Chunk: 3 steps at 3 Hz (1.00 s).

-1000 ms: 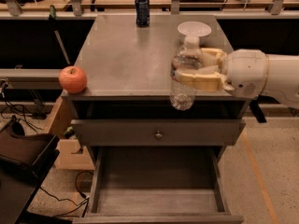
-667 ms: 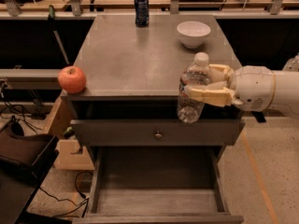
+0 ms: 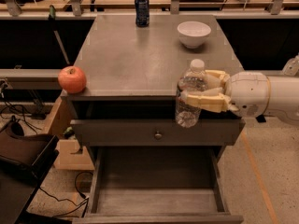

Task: Place water bottle into middle drawer

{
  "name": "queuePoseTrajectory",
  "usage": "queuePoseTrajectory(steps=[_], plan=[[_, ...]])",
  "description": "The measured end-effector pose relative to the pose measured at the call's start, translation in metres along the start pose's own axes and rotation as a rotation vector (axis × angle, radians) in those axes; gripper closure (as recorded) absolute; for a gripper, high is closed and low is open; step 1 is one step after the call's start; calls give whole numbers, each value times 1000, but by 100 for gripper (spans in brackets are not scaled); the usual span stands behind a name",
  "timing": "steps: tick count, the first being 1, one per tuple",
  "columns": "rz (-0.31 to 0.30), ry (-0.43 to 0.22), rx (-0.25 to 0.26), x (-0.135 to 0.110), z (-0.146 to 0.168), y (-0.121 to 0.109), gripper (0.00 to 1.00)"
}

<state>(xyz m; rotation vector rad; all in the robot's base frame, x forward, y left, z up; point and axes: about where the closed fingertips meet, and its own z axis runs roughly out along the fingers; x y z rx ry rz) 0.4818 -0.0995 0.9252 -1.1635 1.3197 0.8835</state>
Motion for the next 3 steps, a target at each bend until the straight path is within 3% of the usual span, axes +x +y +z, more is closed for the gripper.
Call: queuePoseTrajectory(steps=[1,3], plan=[[11,18,11,43,3,23,100],[47,4,-103,171,29,78,100]])
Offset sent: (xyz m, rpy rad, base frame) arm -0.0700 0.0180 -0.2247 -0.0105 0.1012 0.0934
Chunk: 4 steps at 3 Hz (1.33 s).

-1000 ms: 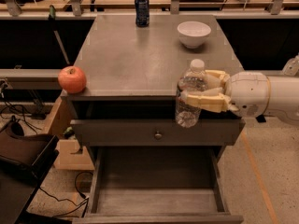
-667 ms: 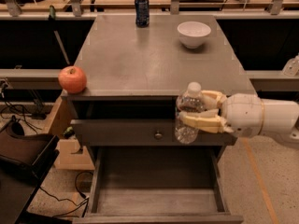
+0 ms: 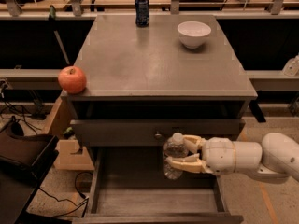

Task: Place water bottle into middle drawer

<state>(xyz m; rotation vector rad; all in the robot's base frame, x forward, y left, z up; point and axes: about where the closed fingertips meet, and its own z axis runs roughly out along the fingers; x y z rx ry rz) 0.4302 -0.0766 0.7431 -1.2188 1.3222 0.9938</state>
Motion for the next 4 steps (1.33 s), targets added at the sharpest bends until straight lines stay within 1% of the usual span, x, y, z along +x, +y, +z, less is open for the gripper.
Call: queuePoseTrajectory(steps=[1,2,3,4], plan=[[8,-20,-55,45,19,2,100],[22,-47,-104,80,44,-1,100],[54,-71,-143,113,69,3,100],[54,-71,-143,113,69,3,100]])
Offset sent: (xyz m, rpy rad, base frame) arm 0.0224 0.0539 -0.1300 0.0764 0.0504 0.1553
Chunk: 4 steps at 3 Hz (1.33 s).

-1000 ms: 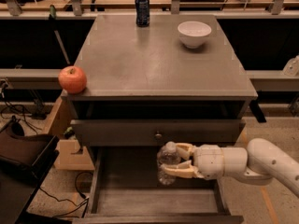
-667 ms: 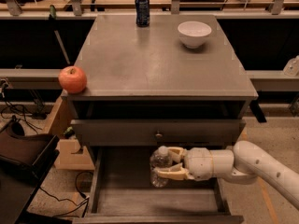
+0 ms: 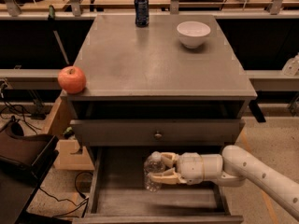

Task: Place water bottle into middle drawer

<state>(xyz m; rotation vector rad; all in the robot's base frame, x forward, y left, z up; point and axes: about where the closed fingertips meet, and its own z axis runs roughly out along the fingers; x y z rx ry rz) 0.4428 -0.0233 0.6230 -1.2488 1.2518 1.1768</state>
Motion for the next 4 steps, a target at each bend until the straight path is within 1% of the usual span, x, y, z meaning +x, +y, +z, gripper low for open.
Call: queuePoseTrajectory(steps=[1,3,4], plan=[[21,-10,-10,15,10,-5,100],[52,-47,-54,89,43,-23,100],[37,-45,-64,120,56,-27,100]])
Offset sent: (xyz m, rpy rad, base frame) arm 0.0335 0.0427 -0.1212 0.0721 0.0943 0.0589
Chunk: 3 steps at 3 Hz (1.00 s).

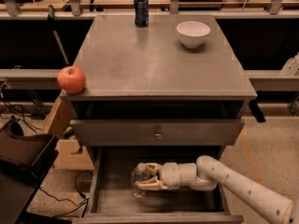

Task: Place water bottle into middle drawer

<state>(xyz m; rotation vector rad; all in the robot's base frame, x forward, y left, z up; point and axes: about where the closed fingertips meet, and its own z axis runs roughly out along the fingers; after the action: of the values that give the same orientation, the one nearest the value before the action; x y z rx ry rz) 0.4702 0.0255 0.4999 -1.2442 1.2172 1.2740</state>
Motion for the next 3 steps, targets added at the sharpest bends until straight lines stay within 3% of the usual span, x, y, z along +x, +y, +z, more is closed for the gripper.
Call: queuePoseTrajectory(steps=[1,2,3], plan=[[-5,40,-12,36,12,-2,100],[-11,51,-10,55,17,-2,100],[-11,51,-10,52,17,-1,83]])
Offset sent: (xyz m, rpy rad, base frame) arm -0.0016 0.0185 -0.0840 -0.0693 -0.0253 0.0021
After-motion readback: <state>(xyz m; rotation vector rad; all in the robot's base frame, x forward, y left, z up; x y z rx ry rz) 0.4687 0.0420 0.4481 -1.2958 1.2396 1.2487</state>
